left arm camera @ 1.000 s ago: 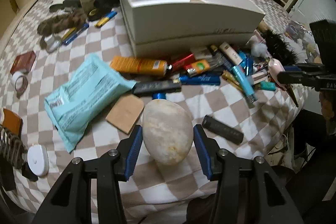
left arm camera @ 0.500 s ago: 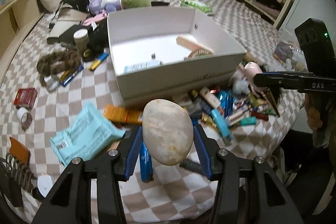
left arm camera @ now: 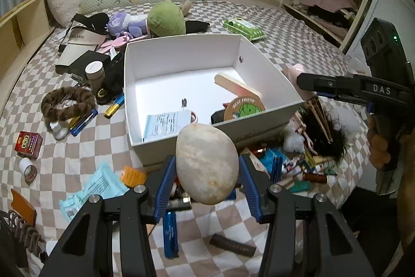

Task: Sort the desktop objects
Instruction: 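Lift the grey stone and pink compact and carry both over the shoebox, then open the right tool dropping the pink compact while the left tool lowers the stone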

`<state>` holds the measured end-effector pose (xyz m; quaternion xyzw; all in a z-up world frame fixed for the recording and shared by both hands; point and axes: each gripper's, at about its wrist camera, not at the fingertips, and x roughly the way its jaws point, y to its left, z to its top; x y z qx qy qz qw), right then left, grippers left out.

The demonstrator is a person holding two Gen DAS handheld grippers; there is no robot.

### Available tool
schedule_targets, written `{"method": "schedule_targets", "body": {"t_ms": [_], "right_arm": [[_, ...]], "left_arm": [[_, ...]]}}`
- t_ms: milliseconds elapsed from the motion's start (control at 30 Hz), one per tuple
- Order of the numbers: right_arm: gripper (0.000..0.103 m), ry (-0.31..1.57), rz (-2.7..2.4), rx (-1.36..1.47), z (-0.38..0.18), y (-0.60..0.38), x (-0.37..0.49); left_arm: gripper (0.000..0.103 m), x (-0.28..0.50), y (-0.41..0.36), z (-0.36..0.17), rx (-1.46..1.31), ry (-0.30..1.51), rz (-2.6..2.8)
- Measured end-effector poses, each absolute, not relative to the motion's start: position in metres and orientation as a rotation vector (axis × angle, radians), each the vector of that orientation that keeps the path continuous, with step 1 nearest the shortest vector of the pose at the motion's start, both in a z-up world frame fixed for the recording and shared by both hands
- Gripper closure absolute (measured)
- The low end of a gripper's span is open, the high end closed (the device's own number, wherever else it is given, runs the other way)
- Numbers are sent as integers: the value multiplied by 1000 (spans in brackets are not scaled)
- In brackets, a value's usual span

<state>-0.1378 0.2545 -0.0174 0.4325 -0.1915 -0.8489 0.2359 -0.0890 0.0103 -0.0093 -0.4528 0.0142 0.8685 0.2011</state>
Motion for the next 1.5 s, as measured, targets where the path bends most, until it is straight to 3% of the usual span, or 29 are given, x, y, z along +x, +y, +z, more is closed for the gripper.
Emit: {"method": "schedule_targets", "body": {"t_ms": [567,1500], "right_arm": [[65,-533,-2521,1127,-33,275,-198],[65,-113,-2442,1433,-103,207,-229]], "left_arm": [[54,-146,30,-18,-1271,-46,2478],[54,-180,34,-62,-1420,-41,2504]]}}
